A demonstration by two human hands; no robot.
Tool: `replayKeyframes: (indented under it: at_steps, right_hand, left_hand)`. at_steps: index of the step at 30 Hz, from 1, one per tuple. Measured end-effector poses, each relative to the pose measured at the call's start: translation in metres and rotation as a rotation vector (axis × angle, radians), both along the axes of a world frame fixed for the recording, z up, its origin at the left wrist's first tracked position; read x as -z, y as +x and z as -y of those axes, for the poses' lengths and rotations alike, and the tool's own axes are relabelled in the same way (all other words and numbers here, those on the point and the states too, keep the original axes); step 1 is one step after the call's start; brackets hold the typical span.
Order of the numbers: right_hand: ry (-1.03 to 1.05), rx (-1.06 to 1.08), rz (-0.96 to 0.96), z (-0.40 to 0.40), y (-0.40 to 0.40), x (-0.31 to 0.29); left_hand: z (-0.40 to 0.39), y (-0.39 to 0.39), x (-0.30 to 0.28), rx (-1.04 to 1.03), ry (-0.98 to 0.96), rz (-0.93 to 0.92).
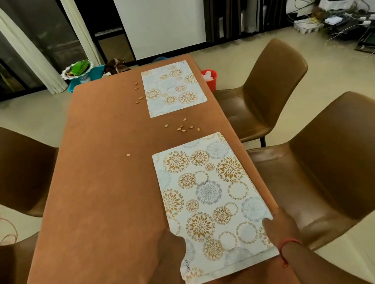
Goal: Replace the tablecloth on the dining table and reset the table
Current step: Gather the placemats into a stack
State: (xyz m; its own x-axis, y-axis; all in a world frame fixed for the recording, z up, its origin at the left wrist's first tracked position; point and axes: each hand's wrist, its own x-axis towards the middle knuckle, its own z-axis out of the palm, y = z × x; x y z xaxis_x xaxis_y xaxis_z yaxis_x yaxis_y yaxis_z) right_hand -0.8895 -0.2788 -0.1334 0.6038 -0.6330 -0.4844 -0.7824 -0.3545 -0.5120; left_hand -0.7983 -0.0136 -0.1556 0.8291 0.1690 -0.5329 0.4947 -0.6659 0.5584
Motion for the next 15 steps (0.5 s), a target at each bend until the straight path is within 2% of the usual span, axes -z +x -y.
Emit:
replayKeyframes:
  at_steps: [9,15]
  right_hand:
    - [0.071,0.089,0.108,-0.009,-0.017,0.001]
    - [0.098,0.198,0.253,-0.026,-0.042,-0.022]
  left_hand:
    - [0.0,-0.019,-0.006,-0.152,-0.284,0.055]
    - [-0.006,-0.022,-0.009,-0.103,-0.387,0.144]
